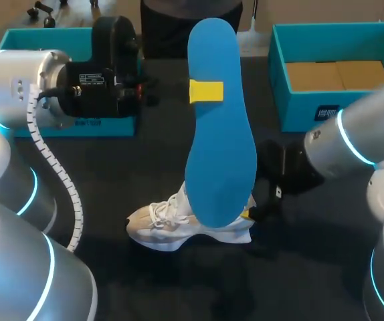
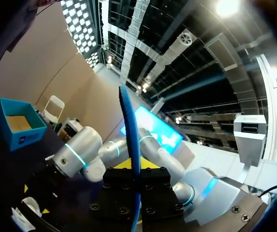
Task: Take the shoe out of the shoebox, open the shoe tongue, remove and reinsert the insole, then place the shoe into the shoebox
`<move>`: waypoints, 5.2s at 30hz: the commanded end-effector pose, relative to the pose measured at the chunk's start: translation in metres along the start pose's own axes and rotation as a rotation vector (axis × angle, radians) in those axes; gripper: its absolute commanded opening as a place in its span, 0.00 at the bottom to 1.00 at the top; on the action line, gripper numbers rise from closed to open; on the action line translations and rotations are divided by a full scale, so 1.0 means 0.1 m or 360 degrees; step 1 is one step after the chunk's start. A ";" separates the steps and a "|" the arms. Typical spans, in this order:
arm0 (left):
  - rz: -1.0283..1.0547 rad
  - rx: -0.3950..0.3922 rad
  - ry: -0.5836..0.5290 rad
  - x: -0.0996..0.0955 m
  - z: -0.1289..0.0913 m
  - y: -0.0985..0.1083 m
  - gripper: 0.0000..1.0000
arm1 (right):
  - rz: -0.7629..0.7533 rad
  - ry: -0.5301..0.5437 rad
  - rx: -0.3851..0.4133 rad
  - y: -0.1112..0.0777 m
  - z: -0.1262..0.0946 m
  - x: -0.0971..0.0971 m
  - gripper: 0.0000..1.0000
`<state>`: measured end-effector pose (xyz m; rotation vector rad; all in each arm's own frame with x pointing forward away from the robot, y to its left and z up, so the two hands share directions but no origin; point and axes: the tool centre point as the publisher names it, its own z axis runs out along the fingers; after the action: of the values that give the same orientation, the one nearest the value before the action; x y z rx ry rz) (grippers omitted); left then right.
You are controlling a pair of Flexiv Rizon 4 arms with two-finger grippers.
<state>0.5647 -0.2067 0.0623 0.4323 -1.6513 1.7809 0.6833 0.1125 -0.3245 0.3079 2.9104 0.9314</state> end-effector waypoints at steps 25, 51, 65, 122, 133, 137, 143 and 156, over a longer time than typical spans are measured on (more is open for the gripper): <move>0.0002 0.0037 -0.0019 0.07 0.06 0.05 0.00 | 0.0006 -0.0039 0.0581 0.31 0.01 -0.04 1.00; 0.0002 0.0037 -0.0019 0.07 0.06 0.05 0.00 | -0.0003 -0.0033 0.0591 0.35 -0.02 -0.03 1.00; 0.0002 0.0037 -0.0019 0.07 0.06 0.05 0.00 | -0.0161 0.0010 0.0657 0.35 0.15 -0.12 1.00; 0.0002 0.0037 -0.0019 0.07 0.06 0.05 0.00 | 0.0172 0.0363 0.0570 0.15 0.70 -0.16 0.00; 0.0002 0.0037 -0.0019 0.07 0.06 0.05 0.00 | 0.0637 0.0456 0.0514 0.36 0.60 -0.15 0.00; 0.0002 0.0037 -0.0019 0.07 0.06 0.05 0.00 | 0.0770 0.0424 0.0505 0.44 0.63 -0.15 0.00; 0.0002 0.0037 -0.0019 0.07 0.06 0.05 0.00 | 0.1024 0.0244 0.0404 0.52 0.60 -0.08 0.00; 0.0002 0.0037 -0.0019 0.07 0.06 0.05 0.00 | 0.1500 -0.0123 0.0331 0.48 0.50 0.13 0.00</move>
<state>0.5648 -0.2067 0.0622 0.4328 -1.6505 1.7817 0.6961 0.1859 -0.3456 1.7536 2.8480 0.5479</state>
